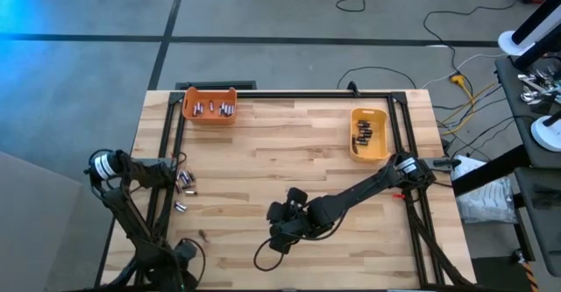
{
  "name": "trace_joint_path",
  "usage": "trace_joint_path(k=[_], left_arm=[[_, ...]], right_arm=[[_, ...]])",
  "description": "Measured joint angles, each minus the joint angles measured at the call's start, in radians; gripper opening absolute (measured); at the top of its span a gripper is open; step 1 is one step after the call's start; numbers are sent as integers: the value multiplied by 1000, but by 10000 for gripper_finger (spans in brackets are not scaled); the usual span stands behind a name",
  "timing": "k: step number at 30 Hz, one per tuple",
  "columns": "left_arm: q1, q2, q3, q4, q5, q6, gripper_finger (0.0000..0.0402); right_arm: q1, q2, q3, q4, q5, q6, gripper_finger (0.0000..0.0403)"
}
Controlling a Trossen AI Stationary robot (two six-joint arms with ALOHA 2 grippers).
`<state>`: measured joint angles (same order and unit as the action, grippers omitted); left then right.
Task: Sort batteries
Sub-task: Put the black battery into the yellow bin
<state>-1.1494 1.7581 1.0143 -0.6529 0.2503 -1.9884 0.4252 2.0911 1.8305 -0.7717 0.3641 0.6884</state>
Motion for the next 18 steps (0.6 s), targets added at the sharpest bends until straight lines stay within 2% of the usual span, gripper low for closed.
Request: trace_joint_path(k=[6,14,18], left_arm=[[0,-11,4,-13,-1,82,164],[2,-20,78,-17,-175,201,164],[2,3,84,-10,-179,278,164]], right_arm=[[5,0,0,-1,-5,4,88],[11,0,0,-1,-6,8,73],[11,0,0,-1,-6,8,77]])
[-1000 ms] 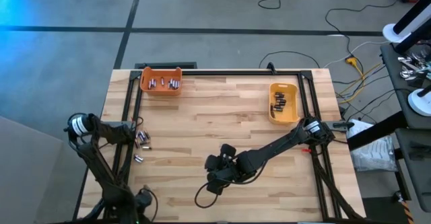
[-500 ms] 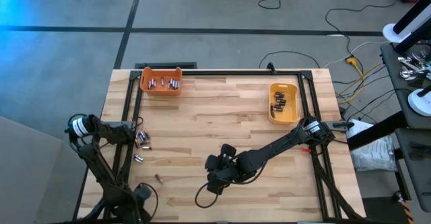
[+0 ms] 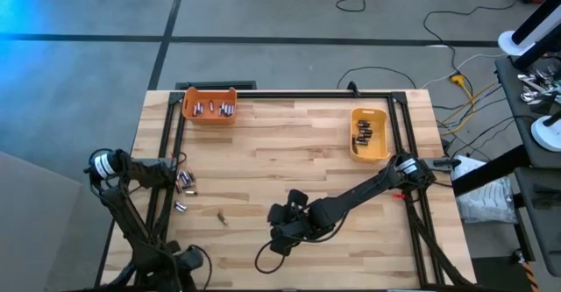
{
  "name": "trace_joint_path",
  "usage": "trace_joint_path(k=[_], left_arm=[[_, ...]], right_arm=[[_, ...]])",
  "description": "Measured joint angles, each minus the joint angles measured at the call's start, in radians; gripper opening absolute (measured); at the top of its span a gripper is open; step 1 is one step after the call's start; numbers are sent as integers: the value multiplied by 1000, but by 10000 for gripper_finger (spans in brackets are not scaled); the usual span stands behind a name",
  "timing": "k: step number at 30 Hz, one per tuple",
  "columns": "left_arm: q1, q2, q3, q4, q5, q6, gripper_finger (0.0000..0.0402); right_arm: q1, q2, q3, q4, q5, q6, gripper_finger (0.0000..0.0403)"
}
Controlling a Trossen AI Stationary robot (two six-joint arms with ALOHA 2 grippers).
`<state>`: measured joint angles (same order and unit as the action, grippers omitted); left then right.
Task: Sort batteries
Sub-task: Put the black battery into the yellow bin
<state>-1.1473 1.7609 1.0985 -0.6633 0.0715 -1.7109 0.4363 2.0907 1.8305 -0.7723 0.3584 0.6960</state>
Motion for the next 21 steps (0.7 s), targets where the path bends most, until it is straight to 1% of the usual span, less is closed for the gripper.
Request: trace_joint_path(k=[4,9,14,15,18,21], left_arm=[[-4,24,-1,8,22,69,164],[-4,42,-2,17,44,166,164],[-4,50,-15,-16,44,198,164],[-3,49,-15,-34,44,205,164],[-3,39,-19,-165,43,245,164],[-2,-15,-16,-303,42,267,164]], right_arm=[[5,0,0,0,-3,4,86],[13,0,0,-2,-32,10,95],[18,0,0,-8,-33,44,91],[18,0,0,-8,-33,51,89],[20,0,0,-8,-33,79,82],[24,0,0,-8,-32,109,76]])
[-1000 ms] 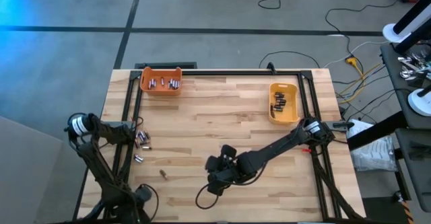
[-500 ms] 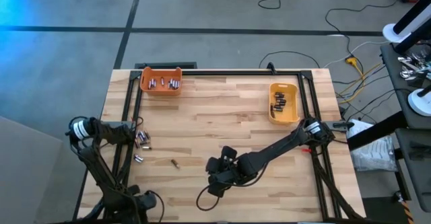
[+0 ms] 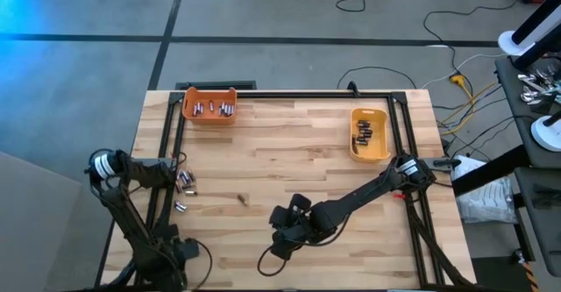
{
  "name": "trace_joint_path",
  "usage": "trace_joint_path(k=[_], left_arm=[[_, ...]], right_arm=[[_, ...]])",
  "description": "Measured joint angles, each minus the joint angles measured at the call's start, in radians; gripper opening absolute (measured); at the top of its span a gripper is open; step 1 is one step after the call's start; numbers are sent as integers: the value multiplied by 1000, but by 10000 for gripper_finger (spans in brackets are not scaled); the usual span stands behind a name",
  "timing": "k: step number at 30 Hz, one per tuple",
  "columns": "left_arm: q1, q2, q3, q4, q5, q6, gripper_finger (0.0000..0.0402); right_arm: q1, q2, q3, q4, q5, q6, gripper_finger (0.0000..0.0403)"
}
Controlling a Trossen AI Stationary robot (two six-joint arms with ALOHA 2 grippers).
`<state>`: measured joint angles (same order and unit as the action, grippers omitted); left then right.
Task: Sort batteries
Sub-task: Put the black battery into the yellow bin
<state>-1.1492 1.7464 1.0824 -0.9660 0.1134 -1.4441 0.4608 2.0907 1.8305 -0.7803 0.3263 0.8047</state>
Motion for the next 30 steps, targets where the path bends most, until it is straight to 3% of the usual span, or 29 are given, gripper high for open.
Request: trace_joint_path(k=[3,8,11,22,30], left_arm=[[0,-68,0,-33,-31,-9,164],[-13,-118,1,89,-74,-12,164],[-16,-103,-3,155,-70,21,164],[-7,-7,-15,143,-66,133,164],[27,1,-26,3,-95,176,164]], right_arm=[[7,0,0,0,3,18,73],[9,0,0,1,6,36,78],[8,0,0,1,7,44,84],[17,0,0,2,14,152,86],[28,0,0,5,14,181,69]])
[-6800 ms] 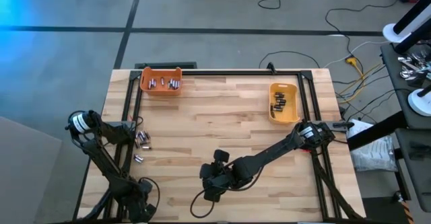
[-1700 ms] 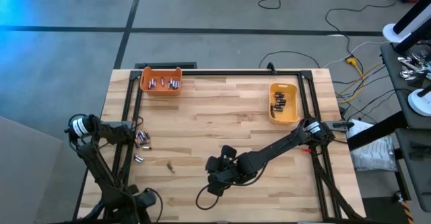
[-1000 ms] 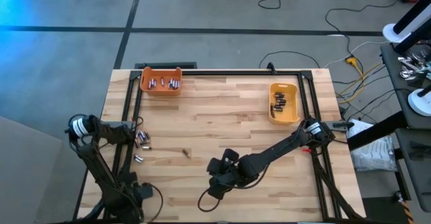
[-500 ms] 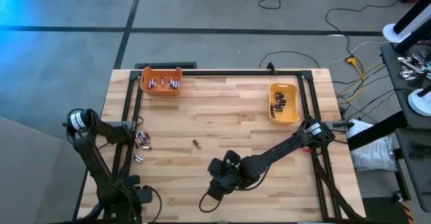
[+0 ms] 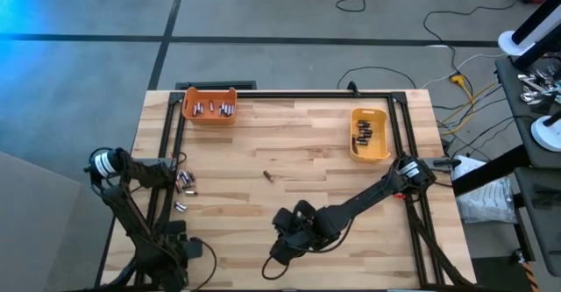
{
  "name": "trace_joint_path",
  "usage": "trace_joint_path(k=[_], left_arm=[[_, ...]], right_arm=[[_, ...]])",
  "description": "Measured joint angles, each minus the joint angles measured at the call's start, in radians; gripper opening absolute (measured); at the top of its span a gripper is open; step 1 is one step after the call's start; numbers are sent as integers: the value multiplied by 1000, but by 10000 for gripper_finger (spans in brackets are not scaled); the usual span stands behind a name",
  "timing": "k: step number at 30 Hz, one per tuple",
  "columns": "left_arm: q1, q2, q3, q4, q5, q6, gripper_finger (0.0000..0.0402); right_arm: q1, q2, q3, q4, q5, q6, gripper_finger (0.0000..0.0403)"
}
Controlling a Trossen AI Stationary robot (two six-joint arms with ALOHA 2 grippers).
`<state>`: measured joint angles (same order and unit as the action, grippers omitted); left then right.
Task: Sort batteries
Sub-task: Put the black battery into the yellow bin
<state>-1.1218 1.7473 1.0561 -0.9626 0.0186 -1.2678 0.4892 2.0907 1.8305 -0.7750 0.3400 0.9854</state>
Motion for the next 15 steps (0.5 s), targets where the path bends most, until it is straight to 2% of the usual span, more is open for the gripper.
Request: trace_joint_path(k=[6,10,13,15], left_arm=[[28,-45,0,-76,-2,-34,164],[17,-100,2,-80,-2,-147,164],[0,-133,16,-75,-3,-237,164],[-13,-149,30,-74,-15,-298,164]], right_arm=[[7,0,0,-4,2,-9,76],[1,-3,0,-155,99,2,96],[-68,-20,0,-311,117,30,120],[-148,-27,-1,-342,77,-8,142]])
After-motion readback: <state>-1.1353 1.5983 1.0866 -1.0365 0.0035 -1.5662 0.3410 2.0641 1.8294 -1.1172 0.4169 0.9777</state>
